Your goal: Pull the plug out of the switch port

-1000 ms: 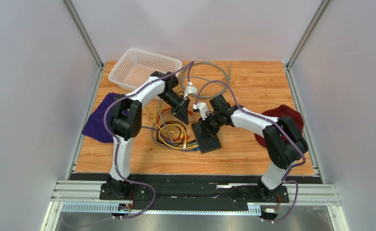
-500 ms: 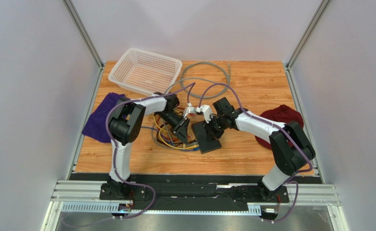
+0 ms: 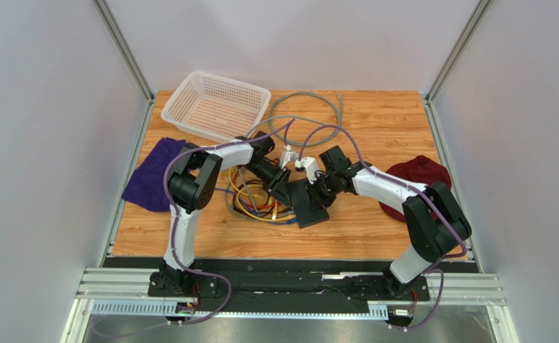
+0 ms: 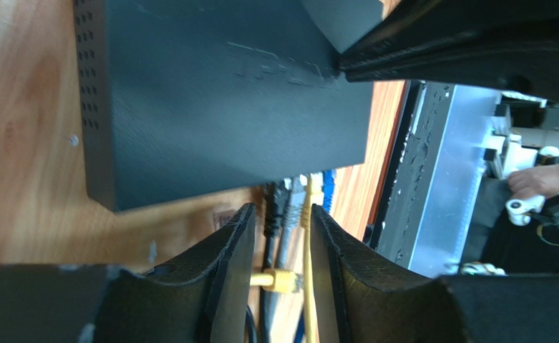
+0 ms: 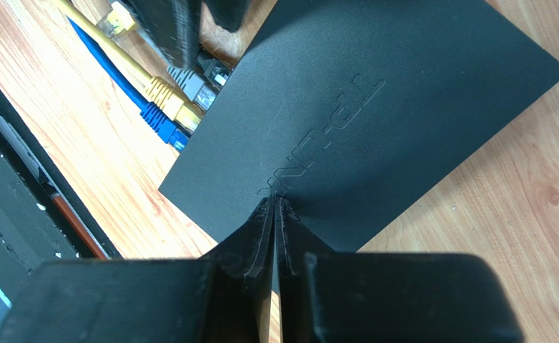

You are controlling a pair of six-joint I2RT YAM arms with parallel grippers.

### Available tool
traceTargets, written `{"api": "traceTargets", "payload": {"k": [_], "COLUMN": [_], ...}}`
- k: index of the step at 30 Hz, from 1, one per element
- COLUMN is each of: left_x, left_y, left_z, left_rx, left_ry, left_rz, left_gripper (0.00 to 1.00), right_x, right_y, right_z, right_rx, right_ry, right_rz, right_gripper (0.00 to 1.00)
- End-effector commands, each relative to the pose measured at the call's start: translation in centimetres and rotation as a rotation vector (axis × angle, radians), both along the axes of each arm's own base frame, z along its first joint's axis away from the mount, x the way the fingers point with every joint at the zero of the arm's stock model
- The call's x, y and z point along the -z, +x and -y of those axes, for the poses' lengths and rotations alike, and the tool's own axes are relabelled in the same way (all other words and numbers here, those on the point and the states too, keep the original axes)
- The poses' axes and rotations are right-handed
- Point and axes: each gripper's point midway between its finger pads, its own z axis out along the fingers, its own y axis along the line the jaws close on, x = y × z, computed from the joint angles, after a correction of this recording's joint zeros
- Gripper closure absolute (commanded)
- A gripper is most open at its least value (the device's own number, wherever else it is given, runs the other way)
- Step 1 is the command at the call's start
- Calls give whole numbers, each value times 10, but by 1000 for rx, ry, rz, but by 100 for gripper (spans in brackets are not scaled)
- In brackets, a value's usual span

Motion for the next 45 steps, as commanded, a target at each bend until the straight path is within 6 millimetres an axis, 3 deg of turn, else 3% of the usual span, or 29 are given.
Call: {"api": "traceTargets", "payload": {"k": [1, 10, 14, 24, 31, 45], "left_x": [1, 28, 28, 32, 45, 60], "left_y": [3, 9, 7, -6, -13, -10], "left_z": [9, -1, -3, 8, 8, 10], "left_rx": [14, -10, -5, 67, 86, 74], "left_ry": [-27, 73, 57, 64, 70, 112], "left_rz": [-57, 15, 61, 111, 71, 15], "left_gripper": [56, 55, 46, 46, 51, 71], "right_x": [-5, -2, 0, 1, 2, 3], "right_y": [4, 3, 3, 2, 0, 1], "right_z": [-1, -1, 0, -1, 0, 0], "right_rx": [11, 11, 11, 8, 9, 12], "right_ry": [21, 16, 13, 9, 8, 8], "right_rz": [22, 14, 9, -1, -5, -5], "right_gripper": [92, 92, 92, 92, 92, 92]}}
